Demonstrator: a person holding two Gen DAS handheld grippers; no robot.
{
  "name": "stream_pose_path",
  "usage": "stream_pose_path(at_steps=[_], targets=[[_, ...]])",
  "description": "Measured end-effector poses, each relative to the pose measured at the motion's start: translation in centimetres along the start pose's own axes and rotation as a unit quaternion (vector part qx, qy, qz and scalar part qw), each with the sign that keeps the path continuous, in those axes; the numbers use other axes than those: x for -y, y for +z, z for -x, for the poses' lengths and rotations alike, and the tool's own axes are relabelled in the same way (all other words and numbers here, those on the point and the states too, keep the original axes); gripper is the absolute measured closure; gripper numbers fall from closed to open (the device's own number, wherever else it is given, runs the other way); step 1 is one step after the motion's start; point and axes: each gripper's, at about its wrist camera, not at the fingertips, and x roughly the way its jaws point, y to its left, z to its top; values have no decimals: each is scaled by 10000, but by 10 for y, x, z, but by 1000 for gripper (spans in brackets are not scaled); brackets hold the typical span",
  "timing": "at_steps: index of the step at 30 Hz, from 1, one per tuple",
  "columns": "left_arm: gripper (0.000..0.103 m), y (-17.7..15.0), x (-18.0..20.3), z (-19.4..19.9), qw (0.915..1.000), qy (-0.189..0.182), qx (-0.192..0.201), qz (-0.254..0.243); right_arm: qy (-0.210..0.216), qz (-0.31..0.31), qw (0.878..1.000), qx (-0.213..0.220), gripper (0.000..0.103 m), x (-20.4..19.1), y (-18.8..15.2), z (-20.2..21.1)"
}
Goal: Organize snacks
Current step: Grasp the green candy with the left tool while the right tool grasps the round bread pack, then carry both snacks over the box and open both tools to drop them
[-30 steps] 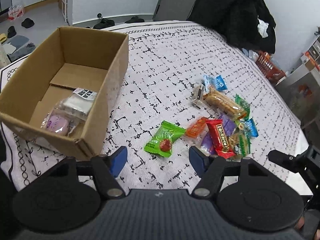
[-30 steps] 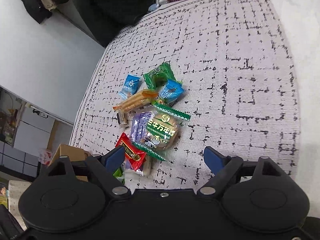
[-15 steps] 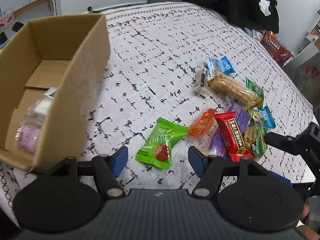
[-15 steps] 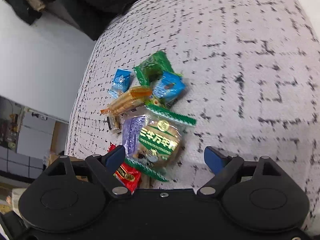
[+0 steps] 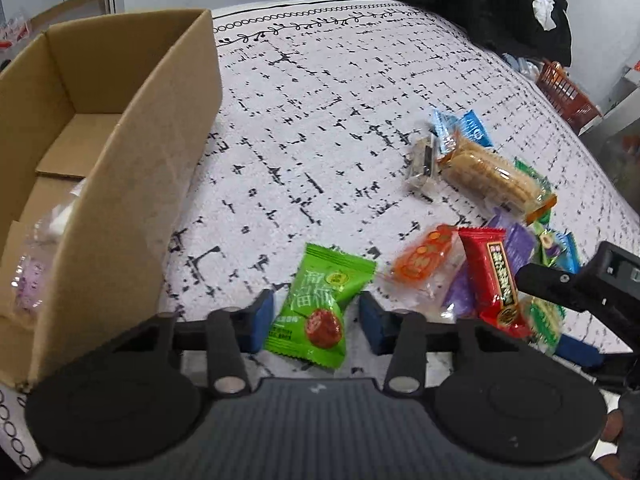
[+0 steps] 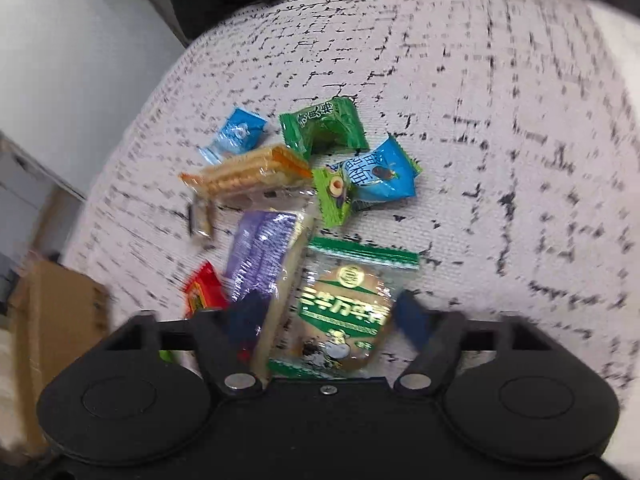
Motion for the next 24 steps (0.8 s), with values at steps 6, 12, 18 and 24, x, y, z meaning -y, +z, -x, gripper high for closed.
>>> stream_pose_path(at_steps=[6,12,18,24], targets=[[76,-1,-5,10,9997,-186,-53,113,53,-54,9999,-137,56,1,-1,10],[77,-3,-8,28,9993,-354,34,127,114,-242,9996,-40,56,1,-7,32],[77,-1,-13,50,9982,-519,199,210,241,-239,9992,193,56,-8,-9,58],[77,11,-22,82,9954,-724,538,318,384,-129,9982,439,56,-26,-10,85]])
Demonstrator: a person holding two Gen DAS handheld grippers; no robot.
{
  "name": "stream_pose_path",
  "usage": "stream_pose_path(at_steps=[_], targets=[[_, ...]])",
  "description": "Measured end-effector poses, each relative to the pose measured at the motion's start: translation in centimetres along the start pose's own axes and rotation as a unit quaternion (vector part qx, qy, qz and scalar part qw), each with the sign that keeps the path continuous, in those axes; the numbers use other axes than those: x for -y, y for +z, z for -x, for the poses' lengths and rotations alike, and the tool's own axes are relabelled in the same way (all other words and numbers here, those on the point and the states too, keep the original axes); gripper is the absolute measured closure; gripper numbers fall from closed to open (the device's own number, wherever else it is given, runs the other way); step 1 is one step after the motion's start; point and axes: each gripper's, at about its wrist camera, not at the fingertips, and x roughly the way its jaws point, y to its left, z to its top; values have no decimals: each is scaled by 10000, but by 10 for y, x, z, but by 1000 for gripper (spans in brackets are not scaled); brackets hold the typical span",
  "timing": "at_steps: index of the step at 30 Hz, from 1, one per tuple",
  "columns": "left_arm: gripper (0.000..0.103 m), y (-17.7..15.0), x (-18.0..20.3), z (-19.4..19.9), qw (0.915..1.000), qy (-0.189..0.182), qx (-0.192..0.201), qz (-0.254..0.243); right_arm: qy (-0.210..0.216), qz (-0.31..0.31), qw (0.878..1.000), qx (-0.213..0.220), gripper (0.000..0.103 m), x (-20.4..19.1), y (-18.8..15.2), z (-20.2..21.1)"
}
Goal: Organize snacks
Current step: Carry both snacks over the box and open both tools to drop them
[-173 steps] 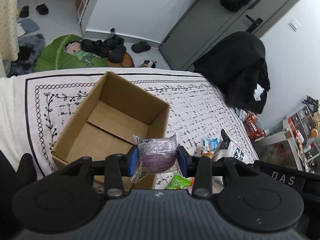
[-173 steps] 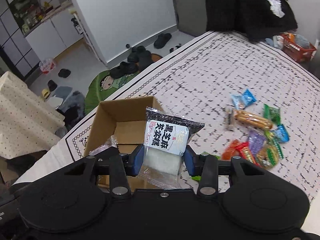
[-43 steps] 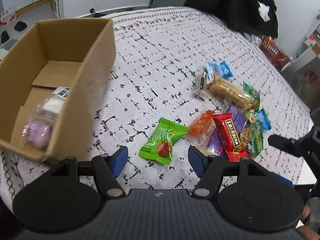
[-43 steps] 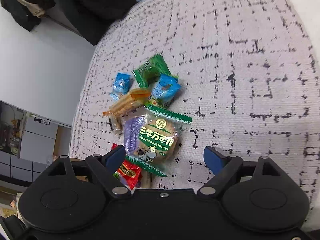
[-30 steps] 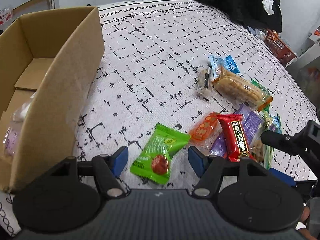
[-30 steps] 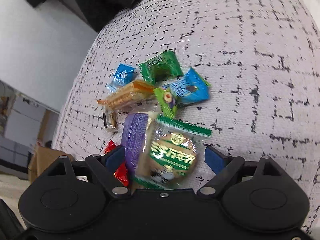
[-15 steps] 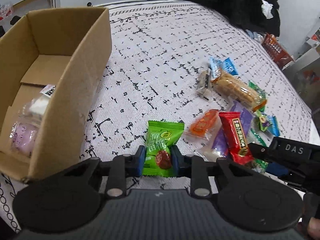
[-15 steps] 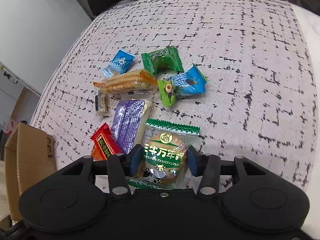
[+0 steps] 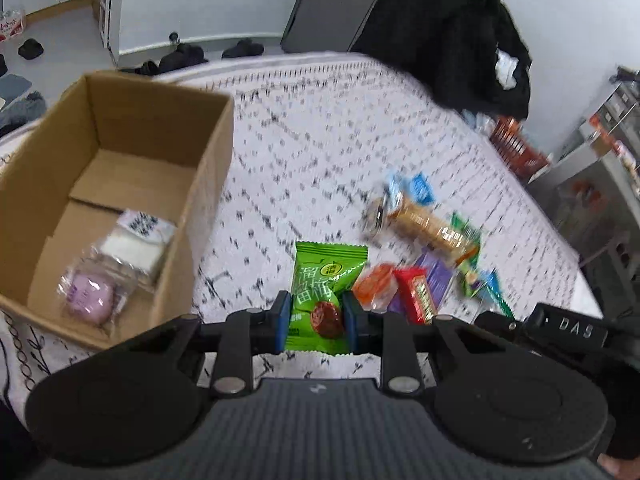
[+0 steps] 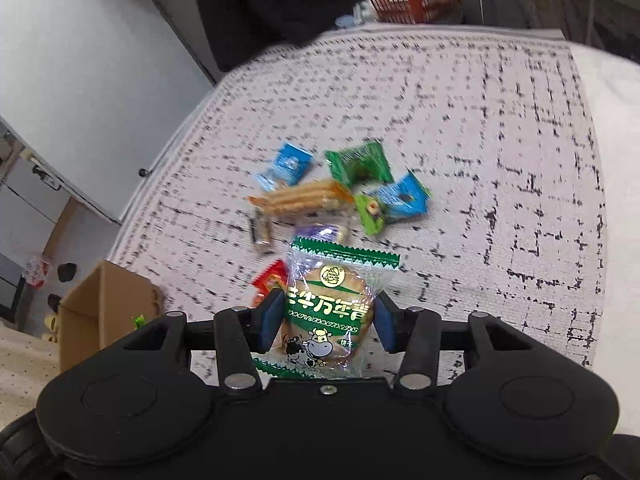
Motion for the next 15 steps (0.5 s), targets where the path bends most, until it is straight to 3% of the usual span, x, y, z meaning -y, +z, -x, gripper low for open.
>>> stream_pose_path(at_steps=[15], targets=[[77,32,-19,60,9979,-242,564,208,293,409,9984,255,56,-64,7,42]])
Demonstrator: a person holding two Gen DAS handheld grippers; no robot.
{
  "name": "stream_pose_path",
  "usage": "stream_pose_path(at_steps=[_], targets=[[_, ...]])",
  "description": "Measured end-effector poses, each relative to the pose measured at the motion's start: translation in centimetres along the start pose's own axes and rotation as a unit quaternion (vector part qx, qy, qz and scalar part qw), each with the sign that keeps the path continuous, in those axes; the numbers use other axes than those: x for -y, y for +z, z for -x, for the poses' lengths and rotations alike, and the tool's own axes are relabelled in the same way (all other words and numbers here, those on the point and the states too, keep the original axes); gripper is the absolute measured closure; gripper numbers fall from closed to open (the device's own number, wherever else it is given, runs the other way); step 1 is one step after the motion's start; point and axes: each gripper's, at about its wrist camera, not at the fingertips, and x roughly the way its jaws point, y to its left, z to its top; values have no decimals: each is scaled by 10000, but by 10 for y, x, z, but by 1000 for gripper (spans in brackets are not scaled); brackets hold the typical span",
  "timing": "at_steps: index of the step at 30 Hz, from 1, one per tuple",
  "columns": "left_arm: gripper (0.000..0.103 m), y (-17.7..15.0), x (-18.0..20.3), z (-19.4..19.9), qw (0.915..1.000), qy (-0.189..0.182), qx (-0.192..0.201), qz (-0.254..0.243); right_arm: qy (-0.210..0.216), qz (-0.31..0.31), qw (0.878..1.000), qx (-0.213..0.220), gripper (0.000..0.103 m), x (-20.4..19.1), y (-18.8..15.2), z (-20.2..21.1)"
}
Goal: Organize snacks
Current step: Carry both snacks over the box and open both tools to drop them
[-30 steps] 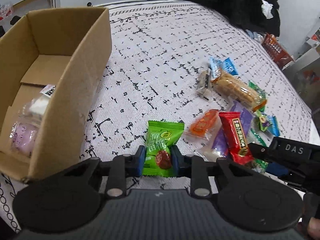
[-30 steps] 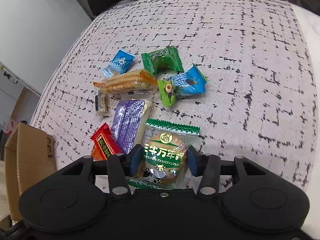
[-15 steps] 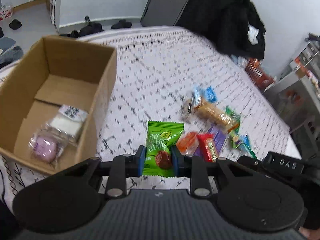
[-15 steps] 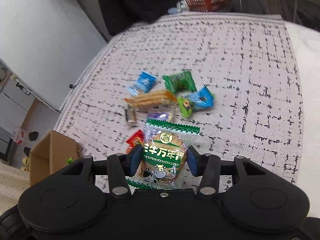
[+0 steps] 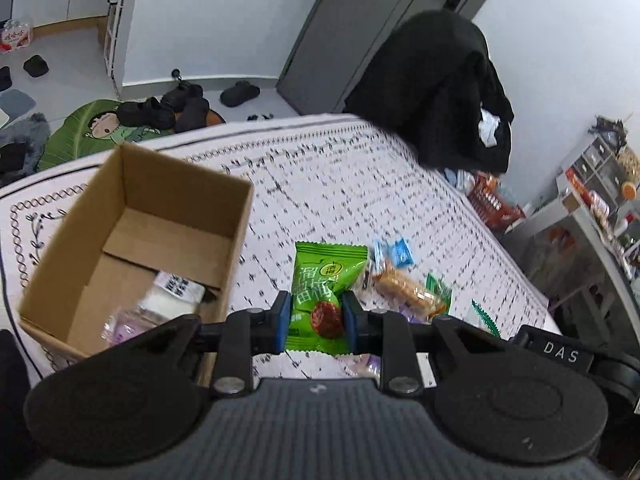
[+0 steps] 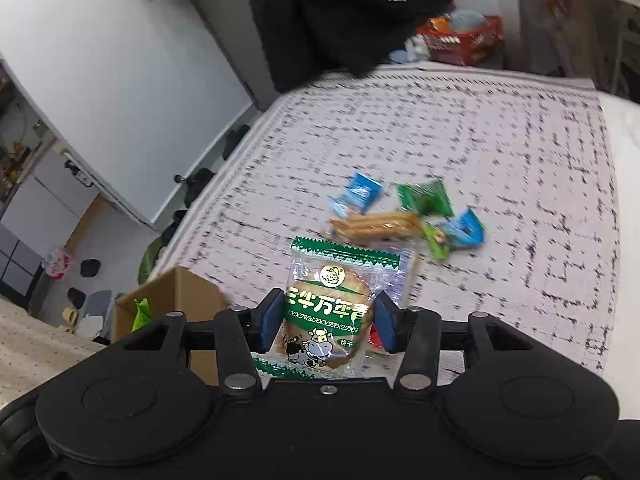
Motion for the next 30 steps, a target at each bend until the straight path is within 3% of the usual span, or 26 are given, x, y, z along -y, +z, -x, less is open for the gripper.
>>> stream_pose_path(at_steps=[13,30], targets=[[77,30,-29,34,9992,50,361,158,184,298,9994,52,56,-60,1,4],[77,45,-85,32,9990,152,150,394,307,590,9976,-167,56,-122,-15,-28]])
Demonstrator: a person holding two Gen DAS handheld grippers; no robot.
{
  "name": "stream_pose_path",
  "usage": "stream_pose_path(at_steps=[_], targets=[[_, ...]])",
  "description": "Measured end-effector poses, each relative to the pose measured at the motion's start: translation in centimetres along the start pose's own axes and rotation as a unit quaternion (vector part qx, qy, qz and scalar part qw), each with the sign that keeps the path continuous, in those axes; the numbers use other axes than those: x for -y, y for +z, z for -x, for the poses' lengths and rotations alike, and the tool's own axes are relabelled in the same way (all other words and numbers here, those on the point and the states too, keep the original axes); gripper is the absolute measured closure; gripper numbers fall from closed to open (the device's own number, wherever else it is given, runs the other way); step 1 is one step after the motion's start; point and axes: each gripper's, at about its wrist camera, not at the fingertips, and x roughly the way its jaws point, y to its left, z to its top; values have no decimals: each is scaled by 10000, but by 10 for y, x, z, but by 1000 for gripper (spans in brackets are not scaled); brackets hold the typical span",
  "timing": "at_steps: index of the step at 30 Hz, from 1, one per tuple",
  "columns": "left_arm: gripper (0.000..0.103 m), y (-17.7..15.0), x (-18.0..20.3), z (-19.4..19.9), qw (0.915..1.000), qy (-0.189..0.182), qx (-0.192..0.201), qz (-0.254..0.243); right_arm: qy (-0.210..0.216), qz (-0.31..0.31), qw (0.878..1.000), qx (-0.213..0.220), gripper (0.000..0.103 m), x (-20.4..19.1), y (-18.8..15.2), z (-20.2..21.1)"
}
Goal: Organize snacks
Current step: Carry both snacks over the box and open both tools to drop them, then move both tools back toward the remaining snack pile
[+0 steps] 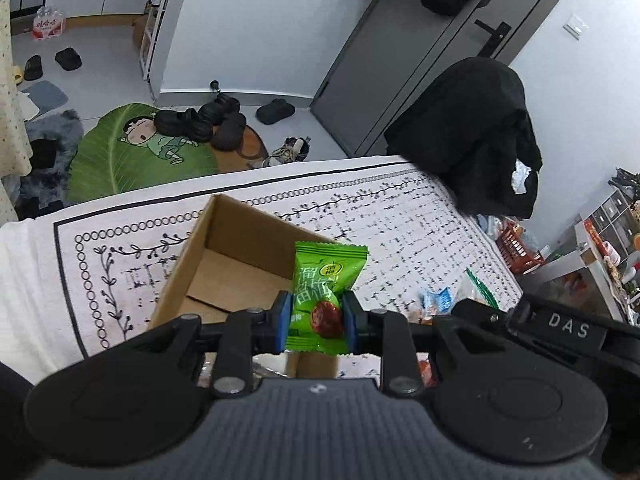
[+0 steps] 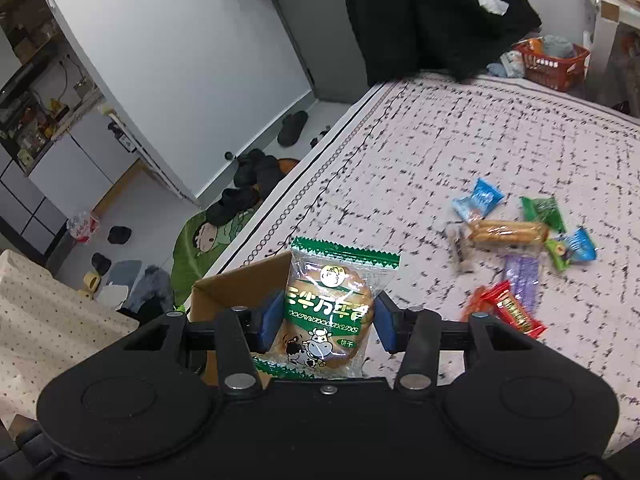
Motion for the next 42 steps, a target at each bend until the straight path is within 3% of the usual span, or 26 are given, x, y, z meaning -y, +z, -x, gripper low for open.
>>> stream_pose_path(at_steps=[17,22,28,30,35,39,42], targets=[[76,10,-43,-22,9982,186,-379,435,161,285,9991,-257,56,-38,-1,-27],[68,14,-47,-19,9974,326,-376,517,257,287,9987,-325,56,-45,-2,-34],[48,23,-55,-4,9973,510,-237,474,560,108,9970,-524,54,-55,-2,-38],[42,27,-57,0,9970,565,-236,476,679,-36,9959,-598,51,-53,-1,-38],[33,33,-59,10,9954,807,-182,487,638,-57,9971,-411,27,-47,3,-23],[24,33,-50,18,9959,838,-83,338,589,-218,9975,-327,23,-31,4,-11],[13,32,-40,25,9954,923,33,236,543,-336,9977,-241,14,-16,6,-1]])
